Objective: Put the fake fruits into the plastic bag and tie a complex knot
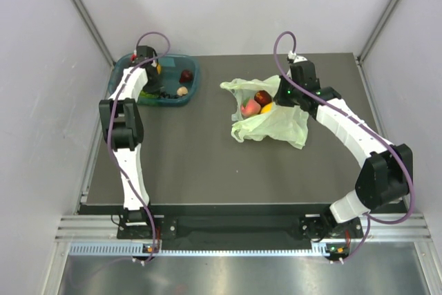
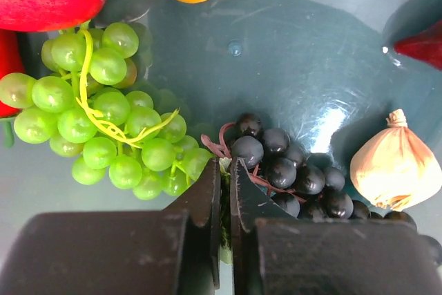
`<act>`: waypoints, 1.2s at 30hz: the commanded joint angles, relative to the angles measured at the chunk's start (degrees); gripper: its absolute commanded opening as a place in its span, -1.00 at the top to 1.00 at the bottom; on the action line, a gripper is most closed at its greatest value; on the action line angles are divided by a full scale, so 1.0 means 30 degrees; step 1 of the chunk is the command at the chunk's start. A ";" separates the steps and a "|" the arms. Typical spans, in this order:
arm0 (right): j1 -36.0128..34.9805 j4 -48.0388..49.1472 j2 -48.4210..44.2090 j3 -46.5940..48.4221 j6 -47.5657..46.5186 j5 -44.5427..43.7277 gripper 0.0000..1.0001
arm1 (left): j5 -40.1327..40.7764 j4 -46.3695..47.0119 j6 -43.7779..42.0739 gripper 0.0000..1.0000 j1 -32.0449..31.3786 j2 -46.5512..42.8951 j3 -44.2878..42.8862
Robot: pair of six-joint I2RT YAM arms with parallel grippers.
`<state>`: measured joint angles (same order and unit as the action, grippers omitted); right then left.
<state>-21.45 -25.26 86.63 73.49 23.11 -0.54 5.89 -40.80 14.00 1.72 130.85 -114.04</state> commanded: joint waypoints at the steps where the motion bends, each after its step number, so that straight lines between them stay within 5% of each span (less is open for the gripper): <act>1: 0.0266 0.0801 -0.0254 0.0492 -0.0058 0.0003 1.00 | 0.0116 0.0413 -0.0389 1.00 0.0072 -0.1162 -0.0484; 7: 0.0266 0.0831 -0.0195 0.0521 0.0001 0.0032 1.00 | -0.1169 0.2462 -0.0360 1.00 0.0044 -0.3768 0.0013; 22: 0.0266 0.0684 -0.0341 0.1078 0.0176 0.0090 1.00 | -0.9573 0.8173 0.1250 1.00 -0.0513 -1.1063 0.4582; 28: 0.0266 0.0567 -0.0517 0.1371 0.0118 0.0120 1.00 | -1.0986 0.9231 0.1808 1.00 -0.2707 -1.3174 0.5871; 36: 0.0266 0.0157 -0.0693 0.2220 0.0176 0.0584 1.00 | -0.9640 1.0637 0.1486 1.00 -0.6897 -1.4113 0.7541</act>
<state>-21.45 -26.02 86.63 76.14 23.16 -0.05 -23.53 -15.44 18.31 -16.21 91.20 -93.43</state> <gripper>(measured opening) 0.005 0.047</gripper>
